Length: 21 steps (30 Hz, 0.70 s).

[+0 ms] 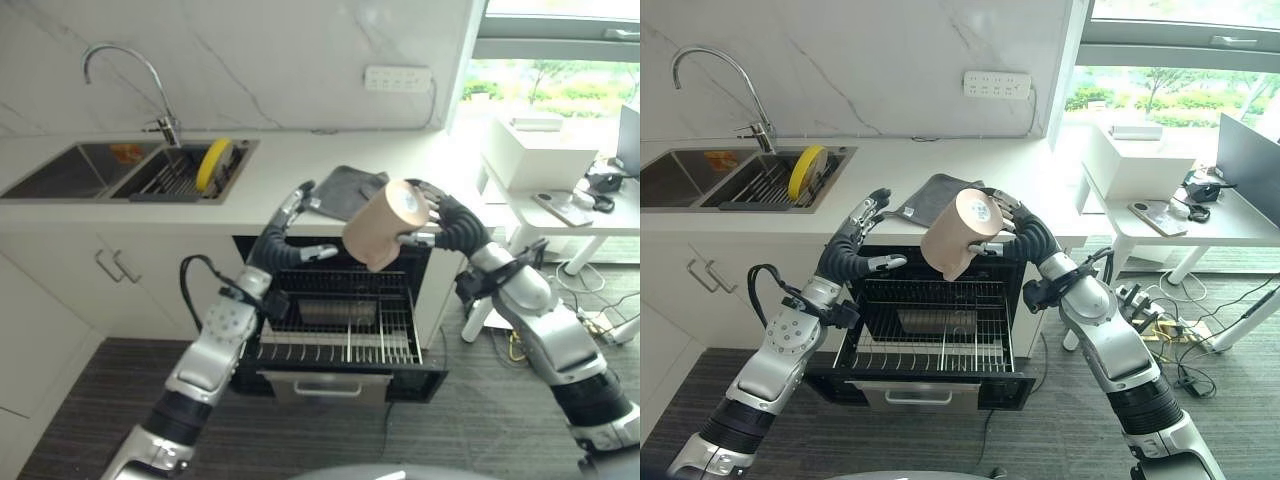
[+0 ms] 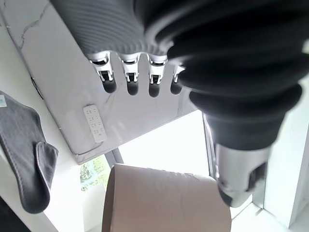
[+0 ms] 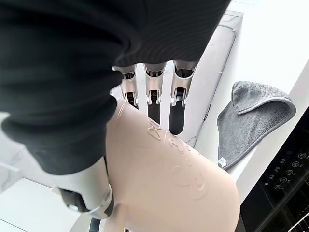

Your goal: Place the dishes in the dishwasher.

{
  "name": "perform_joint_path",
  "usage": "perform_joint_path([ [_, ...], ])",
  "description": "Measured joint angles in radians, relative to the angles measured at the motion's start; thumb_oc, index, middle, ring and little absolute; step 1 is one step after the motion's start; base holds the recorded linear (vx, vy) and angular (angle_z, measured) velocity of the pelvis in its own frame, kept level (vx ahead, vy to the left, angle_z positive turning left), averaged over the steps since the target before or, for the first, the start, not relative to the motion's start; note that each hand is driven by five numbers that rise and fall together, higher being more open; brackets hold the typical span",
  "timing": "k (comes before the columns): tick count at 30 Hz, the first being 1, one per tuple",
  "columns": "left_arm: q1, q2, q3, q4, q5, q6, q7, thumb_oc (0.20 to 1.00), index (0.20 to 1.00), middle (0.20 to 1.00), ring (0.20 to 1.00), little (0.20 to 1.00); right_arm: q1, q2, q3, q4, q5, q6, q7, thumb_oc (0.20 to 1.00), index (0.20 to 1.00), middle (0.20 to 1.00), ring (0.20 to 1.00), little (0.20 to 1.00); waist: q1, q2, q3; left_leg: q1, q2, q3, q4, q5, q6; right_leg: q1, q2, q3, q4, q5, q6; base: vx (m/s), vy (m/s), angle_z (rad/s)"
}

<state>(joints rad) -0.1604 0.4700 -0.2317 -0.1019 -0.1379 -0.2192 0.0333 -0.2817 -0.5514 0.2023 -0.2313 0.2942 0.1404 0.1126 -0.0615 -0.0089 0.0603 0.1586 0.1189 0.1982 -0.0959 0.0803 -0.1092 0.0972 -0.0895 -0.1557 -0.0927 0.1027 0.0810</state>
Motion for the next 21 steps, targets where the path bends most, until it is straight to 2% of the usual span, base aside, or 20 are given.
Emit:
perform_joint_path([
  [6,0.035,0.002,0.041,-0.007,-0.001,0.000,0.003,1.000,1.000,1.000,1.000,1.000,0.068,0.000,-0.065,0.030,0.003,-0.005,-0.019,0.200,0.200,0.200,0.200,0.200,0.003,0.001,0.001,0.000,0.000,-0.002,0.005,0.000,0.001,0.000,0.004,0.003,0.005,-0.004,0.001,-0.01,-0.003,0.00],
  [7,0.043,0.008,0.041,-0.006,-0.003,-0.001,0.003,1.000,1.000,1.000,1.000,1.000,0.093,-0.001,-0.066,0.049,0.004,-0.038,-0.022,0.200,0.200,0.200,0.200,0.200,0.011,-0.004,0.009,-0.020,0.004,-0.012,0.049,-0.006,0.002,-0.026,0.007,0.008,0.052,-0.027,0.000,-0.10,-0.007,0.03],
  [9,0.032,0.014,0.042,0.003,-0.003,-0.017,0.007,1.000,1.000,1.000,1.000,1.000,0.095,-0.012,-0.073,0.082,0.015,-0.067,-0.024,0.200,0.200,0.200,0.200,0.200,0.014,-0.008,0.043,-0.096,0.017,-0.026,0.172,-0.055,0.002,-0.107,-0.005,0.007,0.195,-0.086,-0.006,-0.10,-0.016,0.10],
  [11,0.009,0.027,0.043,0.032,-0.002,-0.019,0.010,1.000,1.000,1.000,1.000,1.000,0.078,-0.014,-0.081,0.116,0.035,-0.072,-0.027,0.200,0.200,0.200,0.200,0.200,0.018,-0.012,0.108,-0.160,0.027,-0.030,0.283,-0.104,0.008,-0.183,-0.022,0.009,0.340,-0.151,-0.017,-0.04,-0.010,0.07],
  [13,-0.007,0.045,0.044,0.051,0.000,-0.012,0.011,1.000,1.000,1.000,1.000,1.000,0.071,-0.016,-0.095,0.120,0.041,-0.072,-0.034,0.200,0.200,0.200,0.200,0.200,0.019,-0.012,0.145,-0.198,0.034,-0.045,0.352,-0.144,-0.007,-0.227,-0.029,0.011,0.426,-0.200,-0.038,0.04,0.006,0.07],
  [15,-0.002,0.054,0.044,0.057,0.000,0.037,-0.003,1.000,1.000,1.000,1.000,1.000,0.072,-0.016,-0.104,0.120,0.042,-0.072,-0.045,0.200,0.200,0.200,0.200,0.200,0.018,-0.010,0.155,-0.209,0.037,-0.052,0.377,-0.164,-0.006,-0.243,-0.032,0.008,0.465,-0.220,-0.042,0.10,0.028,0.07],
  [18,0.065,0.059,0.044,0.067,0.002,0.123,-0.050,1.000,1.000,1.000,1.000,1.000,0.113,-0.017,-0.139,0.113,0.041,-0.073,-0.053,0.200,0.200,0.200,0.200,0.200,0.016,0.001,0.162,-0.189,0.038,-0.050,0.394,-0.165,-0.006,-0.238,-0.039,0.009,0.519,-0.257,-0.048,0.10,0.021,0.02],
  [21,0.084,0.060,0.034,0.103,0.010,0.204,-0.084,1.000,1.000,1.000,1.000,1.000,0.124,-0.017,-0.139,0.112,0.041,-0.072,-0.056,0.200,0.200,0.200,0.200,0.200,0.016,0.007,0.168,-0.171,0.038,-0.050,0.396,-0.167,-0.003,-0.220,-0.040,0.008,0.528,-0.268,-0.044,0.11,0.010,0.01],
])
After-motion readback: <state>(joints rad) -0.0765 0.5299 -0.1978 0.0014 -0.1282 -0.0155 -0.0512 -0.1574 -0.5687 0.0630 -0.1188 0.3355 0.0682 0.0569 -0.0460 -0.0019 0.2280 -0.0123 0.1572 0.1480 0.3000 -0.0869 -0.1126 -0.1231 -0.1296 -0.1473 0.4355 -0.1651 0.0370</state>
